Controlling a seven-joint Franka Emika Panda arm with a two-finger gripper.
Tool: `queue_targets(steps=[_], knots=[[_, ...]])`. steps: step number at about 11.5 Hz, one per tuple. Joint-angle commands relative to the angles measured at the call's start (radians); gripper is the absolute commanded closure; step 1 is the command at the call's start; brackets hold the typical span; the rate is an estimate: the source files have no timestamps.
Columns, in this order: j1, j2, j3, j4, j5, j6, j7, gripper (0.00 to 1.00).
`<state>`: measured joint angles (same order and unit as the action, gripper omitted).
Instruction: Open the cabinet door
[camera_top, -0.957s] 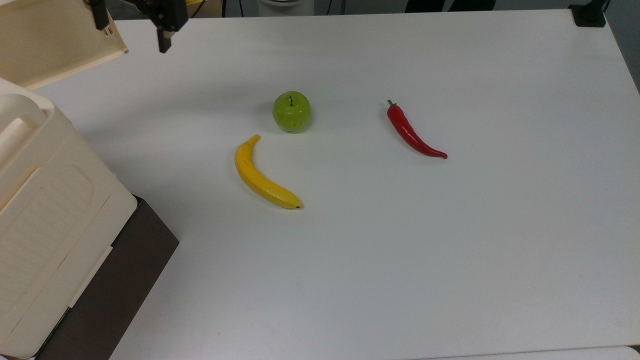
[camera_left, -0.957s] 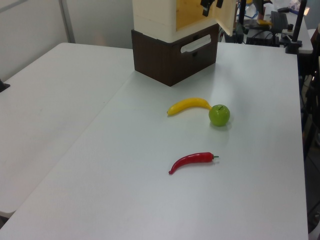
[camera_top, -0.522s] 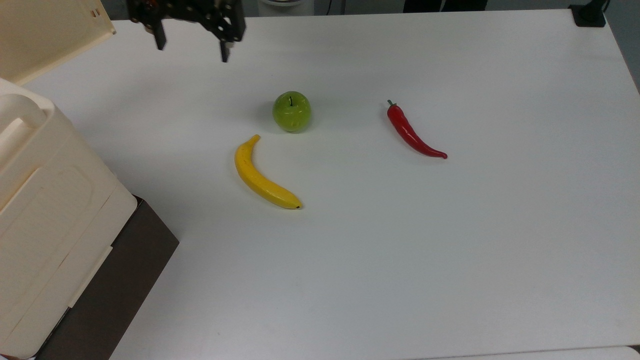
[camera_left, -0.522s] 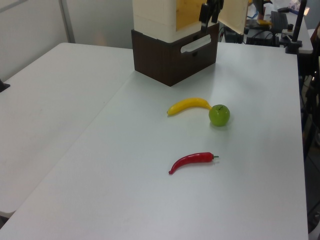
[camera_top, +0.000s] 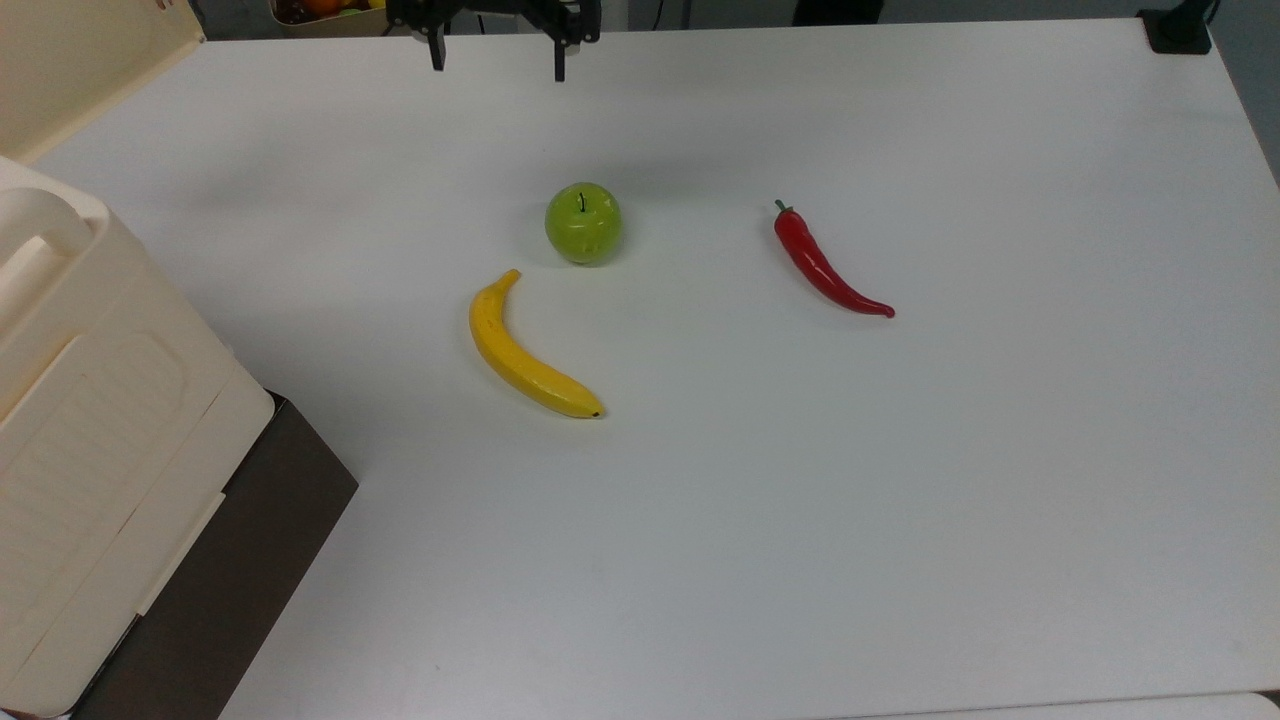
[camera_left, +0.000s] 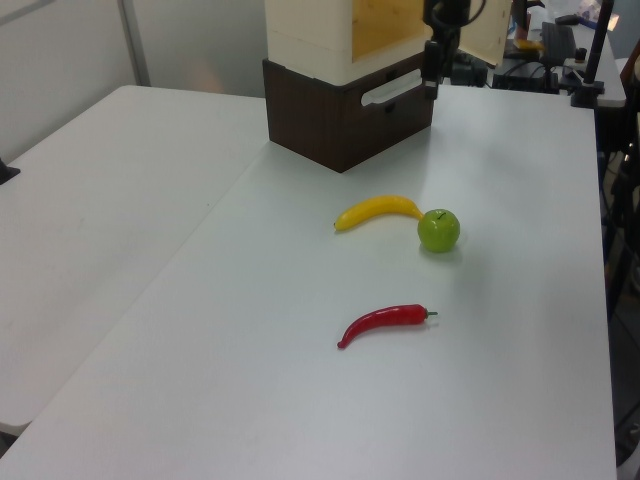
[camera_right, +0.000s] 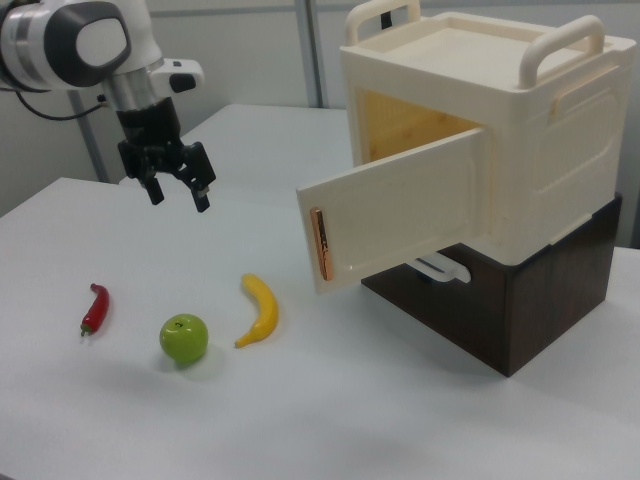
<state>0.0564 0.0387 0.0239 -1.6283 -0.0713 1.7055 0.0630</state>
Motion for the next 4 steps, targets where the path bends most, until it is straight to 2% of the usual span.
queue_targets(steps=[1, 4], knots=[[0.019, -0.054, -0.027, -0.065, 0.015, -0.021, -0.015, 0.00], [0.013, -0.039, -0.027, -0.025, 0.015, -0.056, -0.014, 0.00]])
